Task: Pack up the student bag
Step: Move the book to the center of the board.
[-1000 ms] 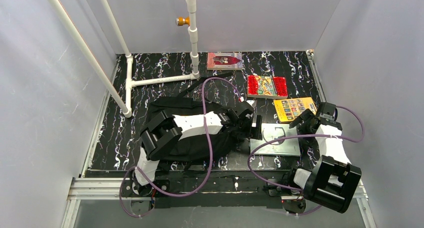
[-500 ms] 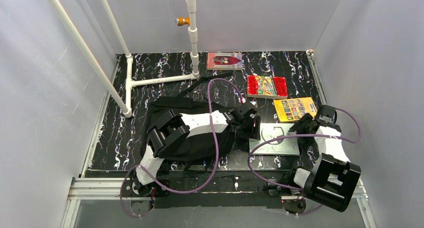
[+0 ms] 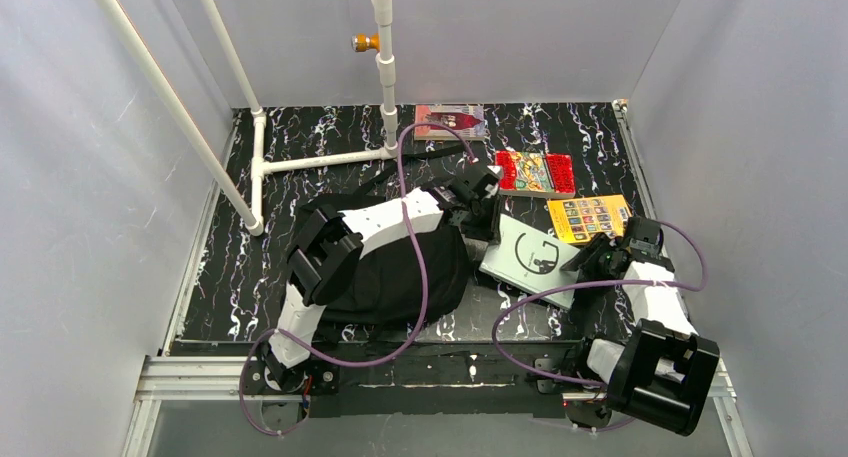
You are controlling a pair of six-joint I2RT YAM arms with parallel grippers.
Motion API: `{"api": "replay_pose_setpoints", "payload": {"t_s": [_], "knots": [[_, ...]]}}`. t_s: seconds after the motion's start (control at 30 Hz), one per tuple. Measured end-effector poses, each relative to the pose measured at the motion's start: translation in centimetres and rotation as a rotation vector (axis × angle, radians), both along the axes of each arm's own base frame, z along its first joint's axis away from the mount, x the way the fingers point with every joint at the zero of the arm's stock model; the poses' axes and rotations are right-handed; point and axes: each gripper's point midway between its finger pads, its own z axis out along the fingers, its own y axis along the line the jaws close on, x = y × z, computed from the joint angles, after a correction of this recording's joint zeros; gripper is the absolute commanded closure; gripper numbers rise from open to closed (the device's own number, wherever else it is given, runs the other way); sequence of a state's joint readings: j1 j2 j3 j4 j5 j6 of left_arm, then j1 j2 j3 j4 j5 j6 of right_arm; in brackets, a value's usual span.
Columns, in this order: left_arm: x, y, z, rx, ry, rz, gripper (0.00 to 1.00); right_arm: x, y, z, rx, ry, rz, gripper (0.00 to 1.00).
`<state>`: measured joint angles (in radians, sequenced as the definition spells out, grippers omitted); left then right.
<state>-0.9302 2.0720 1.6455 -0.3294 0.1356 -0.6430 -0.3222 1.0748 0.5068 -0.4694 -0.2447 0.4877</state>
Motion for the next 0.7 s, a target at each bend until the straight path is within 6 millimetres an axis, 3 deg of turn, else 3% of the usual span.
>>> {"api": "replay_pose_setpoints", "payload": {"t_s": [0.17, 0.3, 0.43, 0.6, 0.7], "knots": [[2.2, 1.5, 0.2, -0.023, 0.024, 0.027, 0.79, 0.2, 3.0, 0.2, 0.021, 0.005, 0.154, 0.22], [4.0, 2.4, 0.8, -0.058, 0.048, 0.051, 0.81, 0.6, 5.2, 0.9, 0.02, -0.002, 0.251, 0.03], [5.8, 1.7, 2.3, -0.142, 0.068, 0.05, 0.85, 1.7, 5.4, 2.6, -0.09, -0.014, 0.297, 0.02], [6.1, 1.3, 3.5, -0.22, 0.104, 0.038, 0.85, 3.3, 5.9, 6.0, -0.309, -0.077, 0.348, 0.02], [6.3, 1.4, 3.7, -0.237, 0.115, 0.038, 0.81, 3.9, 7.1, 8.2, -0.434, -0.123, 0.404, 0.02]]}}
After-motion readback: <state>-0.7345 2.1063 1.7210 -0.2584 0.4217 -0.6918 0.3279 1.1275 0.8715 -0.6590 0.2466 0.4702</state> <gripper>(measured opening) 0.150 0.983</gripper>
